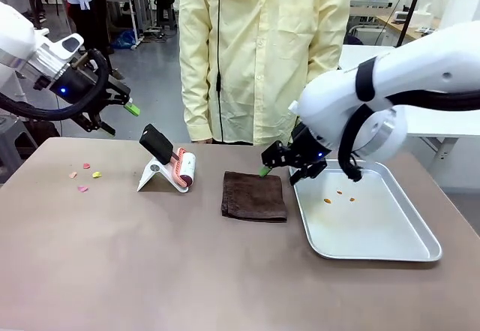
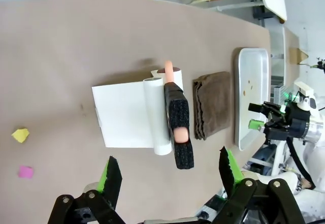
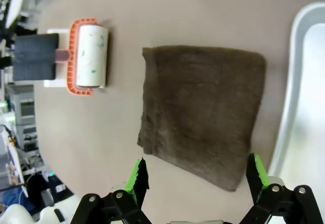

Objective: Clean the surface of the table.
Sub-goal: Hold the Lint Roller with your left hand and the towel with your right hand.

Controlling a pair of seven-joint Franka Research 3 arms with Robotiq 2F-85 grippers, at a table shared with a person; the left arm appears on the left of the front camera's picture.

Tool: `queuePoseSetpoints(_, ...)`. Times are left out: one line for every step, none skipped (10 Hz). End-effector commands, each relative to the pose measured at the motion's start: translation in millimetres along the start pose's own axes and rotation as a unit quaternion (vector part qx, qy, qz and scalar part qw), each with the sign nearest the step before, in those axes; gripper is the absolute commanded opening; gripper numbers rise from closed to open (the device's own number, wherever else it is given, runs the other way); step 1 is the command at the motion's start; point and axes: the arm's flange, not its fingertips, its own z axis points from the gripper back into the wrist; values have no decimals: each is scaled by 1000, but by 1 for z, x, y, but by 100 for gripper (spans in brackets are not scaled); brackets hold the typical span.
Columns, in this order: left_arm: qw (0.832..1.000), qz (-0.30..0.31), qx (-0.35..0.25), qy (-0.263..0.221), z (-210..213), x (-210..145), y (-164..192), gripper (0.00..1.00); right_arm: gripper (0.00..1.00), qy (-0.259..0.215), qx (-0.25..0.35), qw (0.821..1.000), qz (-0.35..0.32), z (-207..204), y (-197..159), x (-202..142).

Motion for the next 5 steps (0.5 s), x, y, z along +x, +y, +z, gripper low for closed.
queuePoseSetpoints(1000,4,-5,10,-7,7,-6,100,100,-15,-2,1000,1,-8,11,3)
queuePoseSetpoints(1000,3,-15,14,-13,9,-7,100,100,-19,-1,1000,-5,-8,10,4)
queuePoseSetpoints(999,32,-15,9,-19,12,-10,100,100,-29,-7,999,-17,-3,5,7)
queuePoseSetpoints(1000,0,-2,9,-12,4,0,100,100,-3,0,1000,3,-10,7,-1)
queuePoseSetpoints(1000,0,-2,9,-12,4,0,100,100,-3,0,1000,3,-10,7,-1)
